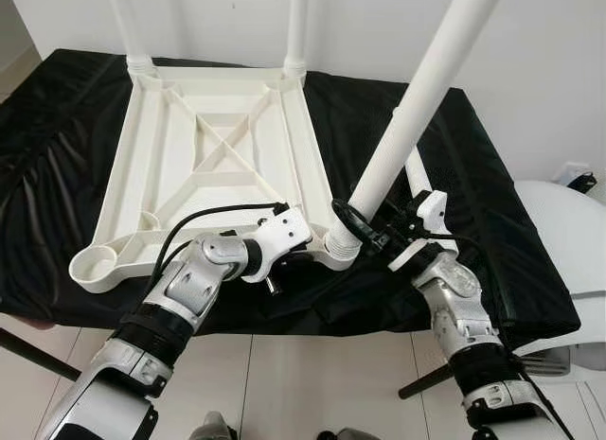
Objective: Building children table
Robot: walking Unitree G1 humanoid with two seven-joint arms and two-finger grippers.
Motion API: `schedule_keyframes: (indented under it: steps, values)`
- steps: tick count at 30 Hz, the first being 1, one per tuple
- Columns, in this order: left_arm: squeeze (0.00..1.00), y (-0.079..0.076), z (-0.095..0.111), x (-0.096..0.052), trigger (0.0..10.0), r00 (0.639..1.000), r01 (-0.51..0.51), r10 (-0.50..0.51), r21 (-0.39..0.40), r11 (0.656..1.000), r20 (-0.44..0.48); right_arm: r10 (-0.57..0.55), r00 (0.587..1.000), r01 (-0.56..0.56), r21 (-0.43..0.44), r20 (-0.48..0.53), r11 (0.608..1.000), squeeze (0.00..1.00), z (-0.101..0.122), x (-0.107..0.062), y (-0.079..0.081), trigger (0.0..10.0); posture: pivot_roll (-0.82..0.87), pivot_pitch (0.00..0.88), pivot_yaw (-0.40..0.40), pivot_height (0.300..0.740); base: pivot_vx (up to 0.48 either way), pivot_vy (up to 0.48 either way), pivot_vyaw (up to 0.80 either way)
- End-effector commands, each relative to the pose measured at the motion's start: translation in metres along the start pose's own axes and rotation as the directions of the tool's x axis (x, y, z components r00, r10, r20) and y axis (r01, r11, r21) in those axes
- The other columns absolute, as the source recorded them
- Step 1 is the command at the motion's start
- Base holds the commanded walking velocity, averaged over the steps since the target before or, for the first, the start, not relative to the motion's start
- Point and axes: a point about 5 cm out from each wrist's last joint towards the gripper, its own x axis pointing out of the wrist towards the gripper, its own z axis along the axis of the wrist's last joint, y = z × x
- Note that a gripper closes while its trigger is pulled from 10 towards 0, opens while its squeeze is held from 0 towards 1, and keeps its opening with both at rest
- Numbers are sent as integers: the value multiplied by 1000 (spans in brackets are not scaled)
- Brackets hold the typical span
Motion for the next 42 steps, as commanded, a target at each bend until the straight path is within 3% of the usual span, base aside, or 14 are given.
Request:
schedule_keyframes:
  steps: [1,6,15,42]
  values:
    - [0,8,8,-8,10000,1000,1,-2,40,999,26,-84,953,118,99,-292,988,0,-47,-49,-7,10000,15,55,-32,740,0,0,0]
    - [0,8,9,-8,10000,1000,2,-3,41,999,29,-80,936,97,32,-343,995,0,-48,-43,-13,10000,13,53,-32,740,0,0,0]
    - [0,6,9,-8,10000,999,-2,1,37,999,32,-61,933,81,42,-355,996,0,-50,-30,-12,10000,23,50,-41,740,0,0,0]
    - [0,5,9,-8,10000,999,4,-5,41,999,36,-62,938,83,46,-341,996,0,-54,-31,-7,10000,18,48,-35,740,0,0,0]
